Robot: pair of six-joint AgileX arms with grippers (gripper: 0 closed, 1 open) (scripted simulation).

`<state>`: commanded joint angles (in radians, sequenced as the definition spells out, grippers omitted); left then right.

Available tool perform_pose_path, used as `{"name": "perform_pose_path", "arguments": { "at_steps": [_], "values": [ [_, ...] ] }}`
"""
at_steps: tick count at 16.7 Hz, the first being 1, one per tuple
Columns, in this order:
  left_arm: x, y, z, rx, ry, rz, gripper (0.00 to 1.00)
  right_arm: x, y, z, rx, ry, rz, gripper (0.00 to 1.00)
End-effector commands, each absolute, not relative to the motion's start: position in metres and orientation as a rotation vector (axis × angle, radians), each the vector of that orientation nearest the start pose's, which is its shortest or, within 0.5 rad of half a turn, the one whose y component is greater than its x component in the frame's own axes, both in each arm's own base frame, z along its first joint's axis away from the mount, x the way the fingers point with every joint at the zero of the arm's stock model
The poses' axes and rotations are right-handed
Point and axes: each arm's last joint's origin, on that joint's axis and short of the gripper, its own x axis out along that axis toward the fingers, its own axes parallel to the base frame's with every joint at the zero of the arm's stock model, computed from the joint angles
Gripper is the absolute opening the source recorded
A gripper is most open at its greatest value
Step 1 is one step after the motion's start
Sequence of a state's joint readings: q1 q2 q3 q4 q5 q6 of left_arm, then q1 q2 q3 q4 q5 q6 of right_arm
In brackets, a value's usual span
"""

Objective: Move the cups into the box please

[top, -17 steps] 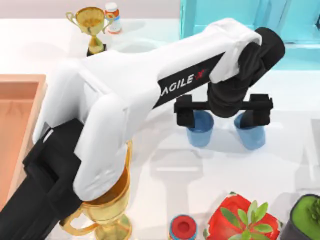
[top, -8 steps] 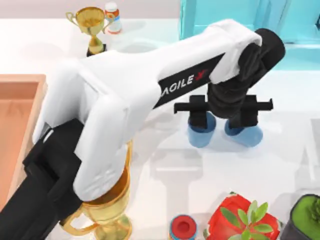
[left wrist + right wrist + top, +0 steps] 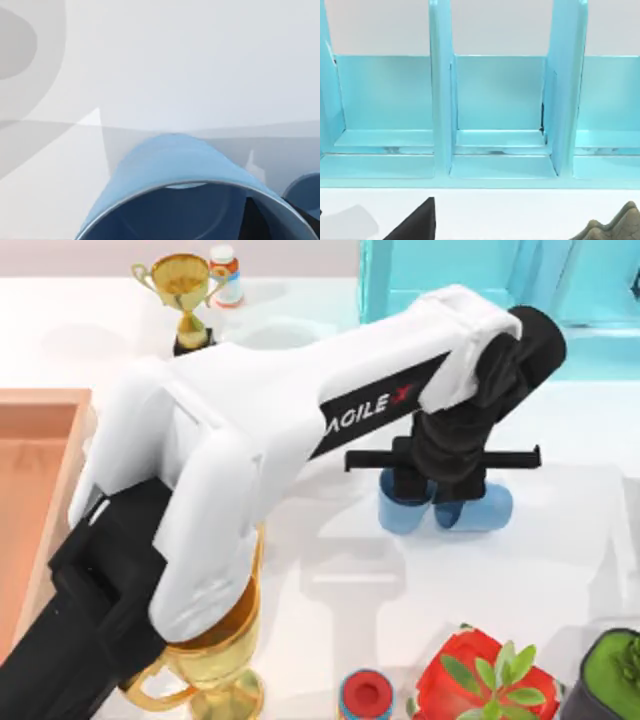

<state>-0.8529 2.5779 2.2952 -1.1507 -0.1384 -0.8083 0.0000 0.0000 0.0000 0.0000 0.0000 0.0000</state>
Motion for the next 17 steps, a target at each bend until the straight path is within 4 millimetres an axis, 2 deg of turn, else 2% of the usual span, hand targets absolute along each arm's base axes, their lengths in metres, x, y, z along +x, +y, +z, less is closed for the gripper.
{"name": "perform_pose_path", "arguments": {
  "at_steps": [4, 8, 17],
  "values": [
    [0.347, -0.380, 0.133, 0.014, 1.371, -0.016, 0.00, 0.106, -0.001, 0.160, 0.000, 0.000, 0.000, 1.00],
    [0.346, -0.372, 0.146, 0.023, 1.370, -0.022, 0.00, 0.106, -0.001, 0.160, 0.000, 0.000, 0.000, 1.00],
    [0.348, -0.290, 0.227, 0.022, 1.370, -0.021, 0.00, 0.106, -0.001, 0.160, 0.000, 0.000, 0.000, 1.00]
  ]
}}
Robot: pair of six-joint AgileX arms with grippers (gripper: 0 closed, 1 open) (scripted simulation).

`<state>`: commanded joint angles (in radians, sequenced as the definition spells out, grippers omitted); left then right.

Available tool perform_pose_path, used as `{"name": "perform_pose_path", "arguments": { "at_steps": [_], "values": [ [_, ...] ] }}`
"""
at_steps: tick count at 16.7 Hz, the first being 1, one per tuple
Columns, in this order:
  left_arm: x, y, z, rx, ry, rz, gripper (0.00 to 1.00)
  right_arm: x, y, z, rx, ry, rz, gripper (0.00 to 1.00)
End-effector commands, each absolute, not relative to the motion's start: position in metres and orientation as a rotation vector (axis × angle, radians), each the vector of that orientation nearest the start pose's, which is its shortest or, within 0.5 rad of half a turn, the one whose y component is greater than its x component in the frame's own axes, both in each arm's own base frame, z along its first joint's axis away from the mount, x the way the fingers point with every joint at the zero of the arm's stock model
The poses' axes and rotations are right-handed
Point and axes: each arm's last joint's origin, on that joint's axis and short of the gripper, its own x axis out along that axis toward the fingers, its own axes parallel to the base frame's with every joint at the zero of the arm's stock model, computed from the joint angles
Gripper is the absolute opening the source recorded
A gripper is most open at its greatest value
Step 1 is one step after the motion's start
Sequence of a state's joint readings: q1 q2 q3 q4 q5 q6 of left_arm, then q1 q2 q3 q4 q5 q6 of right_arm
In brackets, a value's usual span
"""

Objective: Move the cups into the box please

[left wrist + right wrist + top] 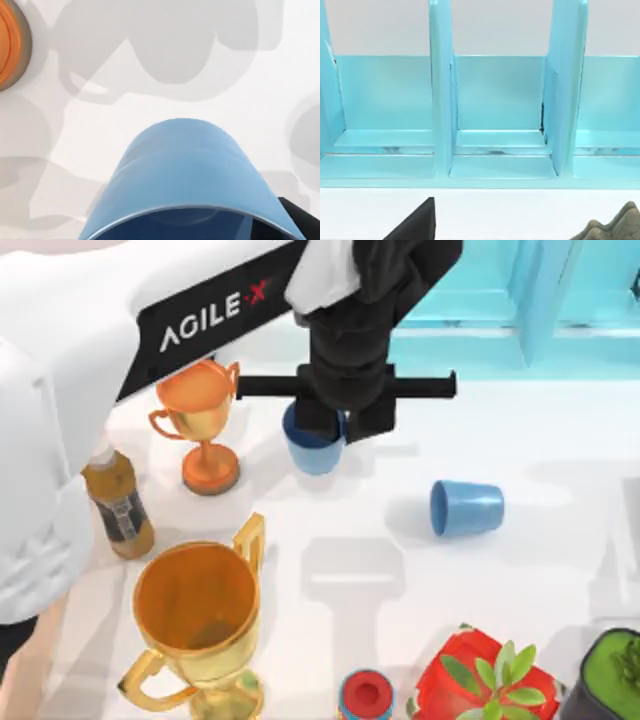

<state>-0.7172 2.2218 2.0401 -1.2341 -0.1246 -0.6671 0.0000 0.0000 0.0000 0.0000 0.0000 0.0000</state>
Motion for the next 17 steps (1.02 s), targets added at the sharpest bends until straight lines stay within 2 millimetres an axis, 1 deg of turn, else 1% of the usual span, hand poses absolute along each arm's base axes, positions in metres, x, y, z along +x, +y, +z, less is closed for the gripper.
{"name": "perform_pose_path", "arguments": {
  "at_steps": [2, 7, 9, 10, 11, 13, 15, 17],
  "values": [
    [0.346, -0.281, 0.235, 0.022, 1.370, -0.021, 0.00, 0.106, -0.001, 0.160, 0.000, 0.000, 0.000, 1.00],
    [0.345, -0.283, 0.236, 0.027, 1.368, -0.027, 0.00, 0.106, -0.001, 0.160, 0.000, 0.000, 0.000, 1.00],
    [0.343, -0.274, 0.245, 0.038, 1.367, -0.044, 0.00, 0.106, -0.001, 0.160, 0.000, 0.000, 0.000, 1.00],
    [0.342, -0.264, 0.253, 0.046, 1.365, -0.058, 0.00, 0.106, -0.001, 0.160, 0.000, 0.000, 0.000, 1.00],
    [0.340, -0.251, 0.264, 0.054, 1.360, -0.072, 0.00, 0.106, -0.001, 0.160, 0.000, 0.000, 0.000, 1.00],
    [0.334, -0.214, 0.289, 0.071, 1.349, -0.096, 0.00, 0.106, -0.001, 0.160, 0.000, 0.000, 0.000, 1.00],
    [0.325, -0.168, 0.310, 0.090, 1.344, -0.104, 0.00, 0.106, -0.001, 0.160, 0.000, 0.000, 0.000, 1.00],
    [0.311, -0.119, 0.321, 0.106, 1.358, -0.093, 0.00, 0.106, -0.001, 0.160, 0.000, 0.000, 0.000, 1.00]
  ]
}}
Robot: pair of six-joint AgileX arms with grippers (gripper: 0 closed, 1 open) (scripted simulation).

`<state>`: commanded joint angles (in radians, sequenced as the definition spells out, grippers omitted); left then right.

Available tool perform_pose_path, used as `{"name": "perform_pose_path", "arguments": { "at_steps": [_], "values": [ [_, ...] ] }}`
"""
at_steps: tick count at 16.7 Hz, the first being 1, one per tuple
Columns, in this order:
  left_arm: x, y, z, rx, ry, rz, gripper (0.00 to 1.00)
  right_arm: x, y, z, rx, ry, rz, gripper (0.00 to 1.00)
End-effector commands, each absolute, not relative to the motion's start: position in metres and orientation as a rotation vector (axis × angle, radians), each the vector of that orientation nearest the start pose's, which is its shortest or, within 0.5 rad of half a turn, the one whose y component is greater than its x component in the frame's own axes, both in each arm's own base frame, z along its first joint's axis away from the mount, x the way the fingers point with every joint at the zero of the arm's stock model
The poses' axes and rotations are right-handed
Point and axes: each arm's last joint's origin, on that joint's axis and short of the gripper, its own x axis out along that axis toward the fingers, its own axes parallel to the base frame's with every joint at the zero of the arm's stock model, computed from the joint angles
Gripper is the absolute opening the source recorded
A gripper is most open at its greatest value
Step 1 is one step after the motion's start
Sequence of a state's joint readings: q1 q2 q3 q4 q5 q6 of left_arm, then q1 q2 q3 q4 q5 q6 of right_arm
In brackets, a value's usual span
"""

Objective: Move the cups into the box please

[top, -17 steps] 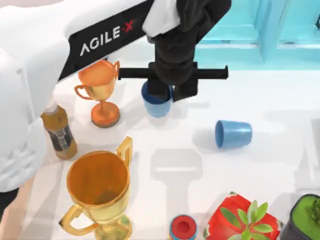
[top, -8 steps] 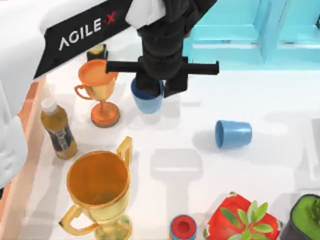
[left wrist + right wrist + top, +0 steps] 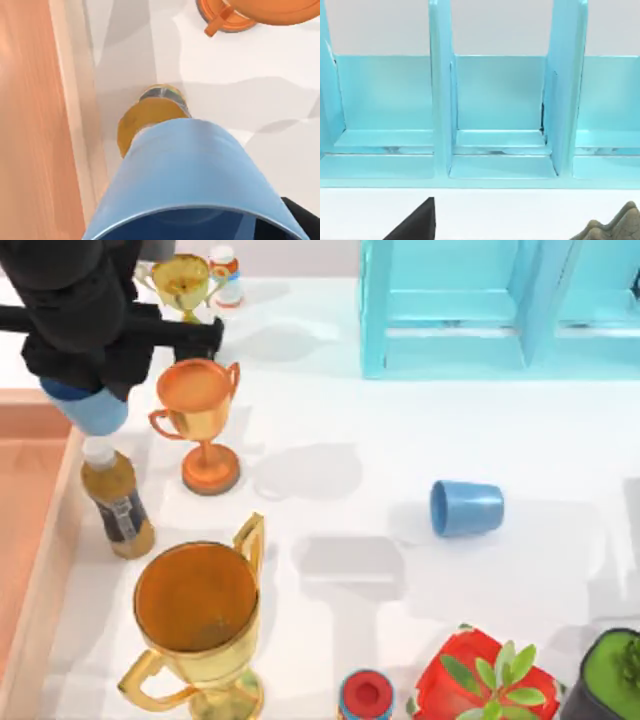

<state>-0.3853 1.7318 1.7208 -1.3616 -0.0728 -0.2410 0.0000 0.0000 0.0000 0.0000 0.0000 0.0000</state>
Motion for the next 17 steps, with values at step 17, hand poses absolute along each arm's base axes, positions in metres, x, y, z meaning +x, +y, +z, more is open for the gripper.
{"name": "perform_pose_path", "arguments": {
  "at_steps": [17],
  "values": [
    [0.218, 0.057, 0.280, 0.048, 1.545, 0.005, 0.00, 0.106, -0.001, 0.160, 0.000, 0.000, 0.000, 1.00]
  ]
}}
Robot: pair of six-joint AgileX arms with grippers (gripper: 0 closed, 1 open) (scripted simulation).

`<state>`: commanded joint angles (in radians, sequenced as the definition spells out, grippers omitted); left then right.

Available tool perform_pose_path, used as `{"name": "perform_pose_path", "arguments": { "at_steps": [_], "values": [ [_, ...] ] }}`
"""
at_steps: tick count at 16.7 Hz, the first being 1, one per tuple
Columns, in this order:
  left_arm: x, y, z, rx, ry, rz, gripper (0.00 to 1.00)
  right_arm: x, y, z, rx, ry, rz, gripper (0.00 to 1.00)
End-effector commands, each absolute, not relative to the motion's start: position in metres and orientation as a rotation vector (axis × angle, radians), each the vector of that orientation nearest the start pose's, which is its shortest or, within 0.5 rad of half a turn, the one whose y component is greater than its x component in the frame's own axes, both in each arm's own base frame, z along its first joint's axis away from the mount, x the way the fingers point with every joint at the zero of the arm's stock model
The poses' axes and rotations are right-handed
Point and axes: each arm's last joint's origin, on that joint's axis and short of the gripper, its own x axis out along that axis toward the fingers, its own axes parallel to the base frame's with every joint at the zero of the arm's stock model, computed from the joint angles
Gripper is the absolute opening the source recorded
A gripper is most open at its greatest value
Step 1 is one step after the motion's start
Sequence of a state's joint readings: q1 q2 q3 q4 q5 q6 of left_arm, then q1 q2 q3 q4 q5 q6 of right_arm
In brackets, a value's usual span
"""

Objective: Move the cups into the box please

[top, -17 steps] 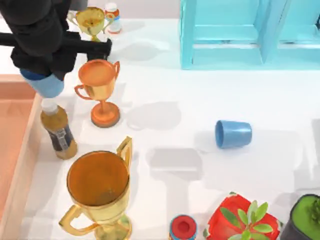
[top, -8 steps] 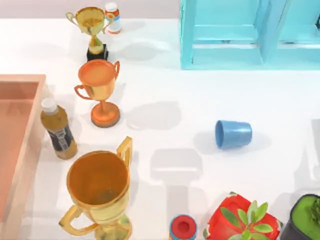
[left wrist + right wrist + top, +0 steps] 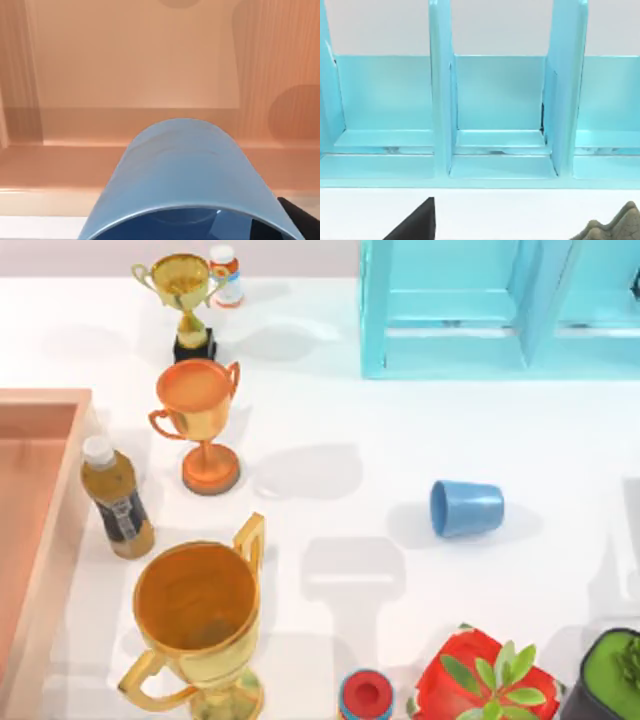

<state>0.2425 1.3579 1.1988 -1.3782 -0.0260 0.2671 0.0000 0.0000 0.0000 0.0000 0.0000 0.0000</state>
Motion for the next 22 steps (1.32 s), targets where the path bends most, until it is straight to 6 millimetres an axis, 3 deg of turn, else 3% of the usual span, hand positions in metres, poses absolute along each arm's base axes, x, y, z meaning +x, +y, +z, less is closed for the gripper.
{"name": "perform_pose_path", "arguments": {
  "at_steps": [3, 9, 13, 22],
  "values": [
    [0.218, 0.060, 0.269, 0.046, 1.549, 0.004, 0.00, 0.106, -0.001, 0.160, 0.000, 0.000, 0.000, 1.00],
    [0.218, 0.067, 0.219, 0.047, 1.536, 0.006, 0.00, 0.106, -0.001, 0.160, 0.000, 0.000, 0.000, 1.00],
    [0.218, 0.068, 0.216, 0.043, 1.541, 0.007, 0.00, 0.106, -0.001, 0.160, 0.000, 0.000, 0.000, 1.00],
    [0.218, 0.068, 0.216, 0.043, 1.541, 0.007, 0.68, 0.106, -0.001, 0.160, 0.000, 0.000, 0.000, 1.00]
  ]
}}
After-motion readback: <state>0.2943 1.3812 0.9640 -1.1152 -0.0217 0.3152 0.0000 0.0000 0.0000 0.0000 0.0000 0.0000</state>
